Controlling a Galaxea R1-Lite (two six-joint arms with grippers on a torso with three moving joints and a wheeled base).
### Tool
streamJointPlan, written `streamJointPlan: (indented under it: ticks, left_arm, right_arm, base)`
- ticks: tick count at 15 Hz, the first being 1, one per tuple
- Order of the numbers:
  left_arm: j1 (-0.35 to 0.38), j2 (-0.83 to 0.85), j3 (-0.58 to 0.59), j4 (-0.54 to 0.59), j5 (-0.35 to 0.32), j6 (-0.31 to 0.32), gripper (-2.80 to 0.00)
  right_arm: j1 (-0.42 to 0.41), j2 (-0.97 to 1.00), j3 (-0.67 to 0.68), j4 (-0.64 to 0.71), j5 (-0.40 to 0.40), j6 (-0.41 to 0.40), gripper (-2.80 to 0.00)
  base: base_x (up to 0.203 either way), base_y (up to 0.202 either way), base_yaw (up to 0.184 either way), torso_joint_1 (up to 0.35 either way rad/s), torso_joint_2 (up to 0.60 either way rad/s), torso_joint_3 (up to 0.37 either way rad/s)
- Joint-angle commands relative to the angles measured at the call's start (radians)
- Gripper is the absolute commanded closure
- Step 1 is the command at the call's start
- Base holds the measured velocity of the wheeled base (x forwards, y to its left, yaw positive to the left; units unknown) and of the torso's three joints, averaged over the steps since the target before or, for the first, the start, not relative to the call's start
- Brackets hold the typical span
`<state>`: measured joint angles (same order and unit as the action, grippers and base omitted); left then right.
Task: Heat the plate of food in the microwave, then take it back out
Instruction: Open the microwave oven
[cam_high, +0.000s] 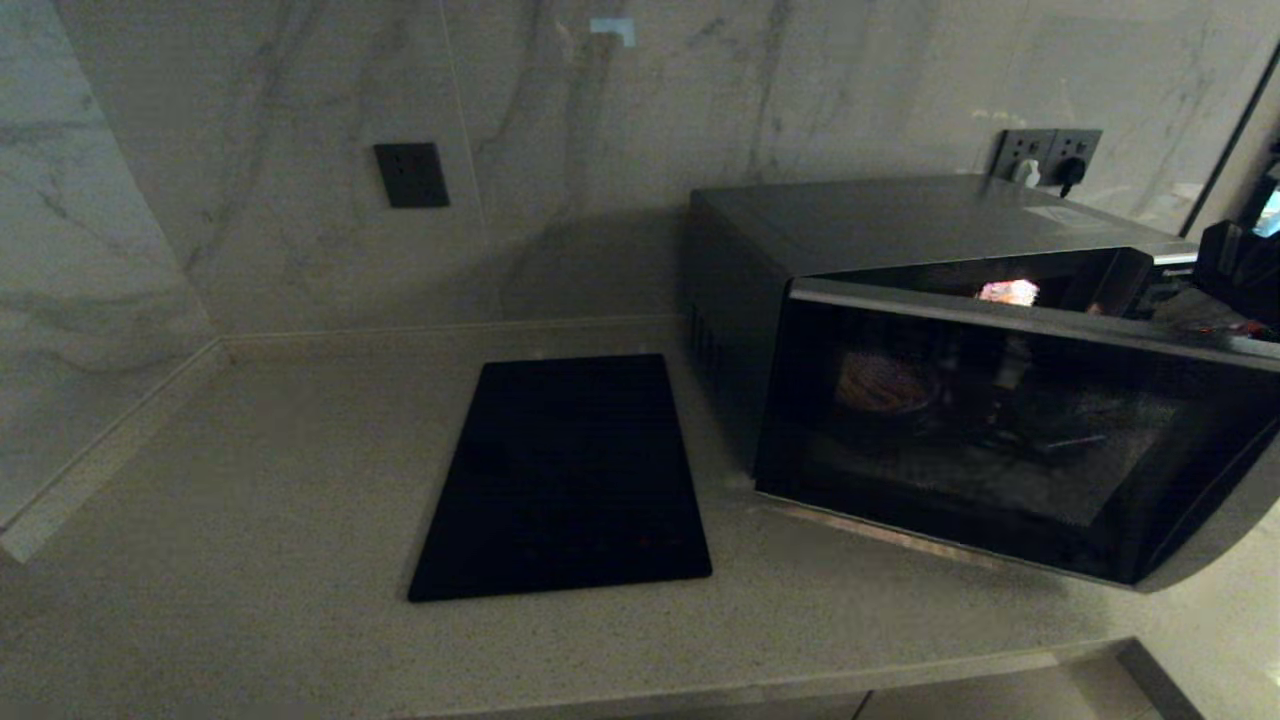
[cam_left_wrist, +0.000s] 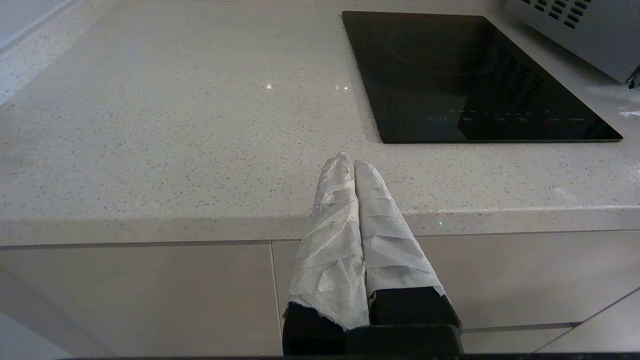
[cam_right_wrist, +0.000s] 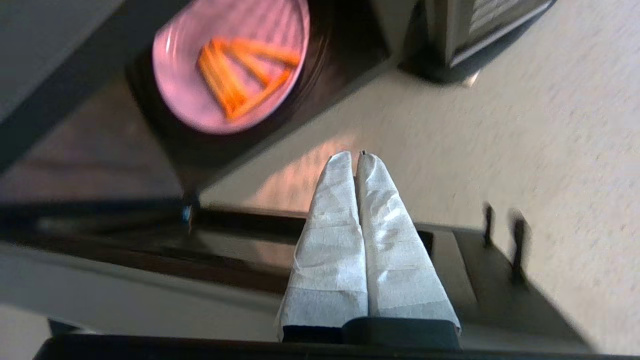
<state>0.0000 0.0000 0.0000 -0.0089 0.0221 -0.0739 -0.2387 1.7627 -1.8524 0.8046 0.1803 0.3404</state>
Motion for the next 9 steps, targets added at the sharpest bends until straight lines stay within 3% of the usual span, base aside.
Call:
streamJointPlan:
  ticks: [1,9]
  left_arm:
    - [0.0,0.002,0.0,0.0,0.001,-0.001,0.0]
    - [0.0,0.001,0.0,0.0,0.001,-0.001,0.0]
  right_arm:
    - [0.024,-0.051,0.028,0.023,0.002,0.002,0.0]
    - [0.133,-0.192,0.084,0.185,-0.001,0.001,0.0]
  base:
    - [0.0,0.0,0.0,0.0,0.0,0.0]
    - [0.0,0.0,0.0,0.0,0.0,0.0]
